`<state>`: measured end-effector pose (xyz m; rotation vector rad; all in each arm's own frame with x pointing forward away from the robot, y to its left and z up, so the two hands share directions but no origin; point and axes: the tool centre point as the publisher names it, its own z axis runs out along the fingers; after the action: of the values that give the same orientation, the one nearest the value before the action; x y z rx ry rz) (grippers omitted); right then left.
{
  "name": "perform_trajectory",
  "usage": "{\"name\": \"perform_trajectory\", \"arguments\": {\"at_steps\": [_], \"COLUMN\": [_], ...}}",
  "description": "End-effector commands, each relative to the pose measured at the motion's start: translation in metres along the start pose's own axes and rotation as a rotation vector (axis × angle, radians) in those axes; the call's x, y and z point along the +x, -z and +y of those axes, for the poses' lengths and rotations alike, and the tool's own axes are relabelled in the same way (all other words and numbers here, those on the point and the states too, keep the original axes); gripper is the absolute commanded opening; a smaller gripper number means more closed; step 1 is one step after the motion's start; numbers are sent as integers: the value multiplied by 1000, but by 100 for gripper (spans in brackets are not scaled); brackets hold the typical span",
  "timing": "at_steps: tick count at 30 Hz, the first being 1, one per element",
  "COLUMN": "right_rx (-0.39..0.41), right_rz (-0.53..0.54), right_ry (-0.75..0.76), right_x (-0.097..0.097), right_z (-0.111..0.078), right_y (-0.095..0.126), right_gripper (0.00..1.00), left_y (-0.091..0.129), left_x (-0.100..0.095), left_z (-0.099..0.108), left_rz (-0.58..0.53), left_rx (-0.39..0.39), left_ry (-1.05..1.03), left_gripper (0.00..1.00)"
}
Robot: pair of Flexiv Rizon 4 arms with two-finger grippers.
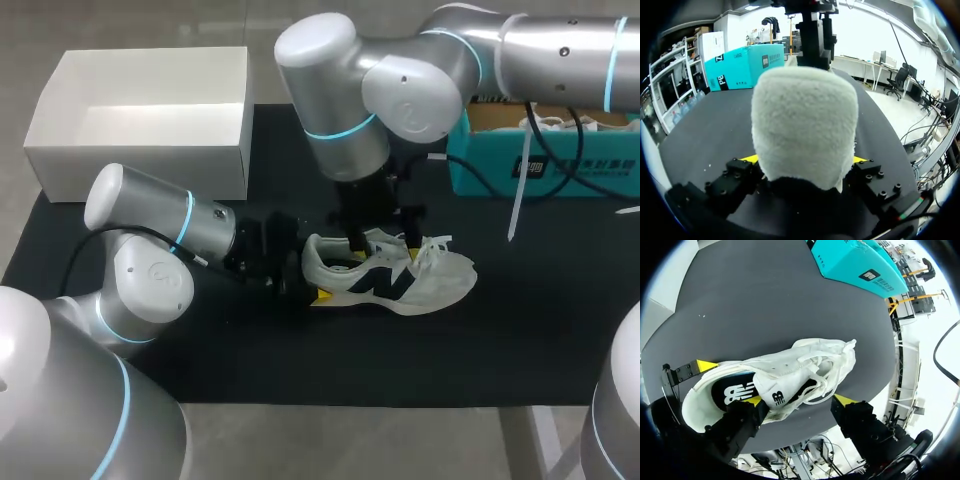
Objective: Take the shoe out of the shoebox, open the shoe tongue, remove and reinsert the insole, then place the shoe into the shoebox
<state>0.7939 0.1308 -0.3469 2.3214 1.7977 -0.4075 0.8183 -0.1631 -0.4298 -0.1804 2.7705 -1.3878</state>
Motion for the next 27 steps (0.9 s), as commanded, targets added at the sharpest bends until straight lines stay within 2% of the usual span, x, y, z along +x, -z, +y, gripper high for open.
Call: {"name": "perform_trajectory", "arguments": {"at_steps": [1,2,3,4,8,10,11,21,27], "right_rx": [-7,-7,-8,-9,-13,-13,-12,-6,-18], "right_rz": [4,3,2,-2,-8,-10,-11,3,19], "right_ry": [-15,-19,-21,-25,-30,-33,-35,-63,-116], "right_x": [-11,-12,-13,-14,-16,-17,-17,-32,-56], "right_z": [-2,-2,-2,-2,-2,-2,-1,8,11], "right_y": [3,4,5,5,9,10,10,11,14], "right_gripper": [58,50,49,42,14,7,0,0,0], "left_y": [0,0,0,0,0,0,0,0,0], "left_x": [0,0,0,0,0,0,0,0,0], "left_z": [0,0,0,0,0,0,0,0,0], "left_rz": [-1,-1,-1,-1,-1,-1,-1,-1,-1], "left_rx": [-2,-2,-2,-2,-2,-2,-2,-2,-2], "left_ry": [0,0,0,0,0,0,0,0,0], "left_gripper": [0,0,0,0,0,0,0,0,0]}}
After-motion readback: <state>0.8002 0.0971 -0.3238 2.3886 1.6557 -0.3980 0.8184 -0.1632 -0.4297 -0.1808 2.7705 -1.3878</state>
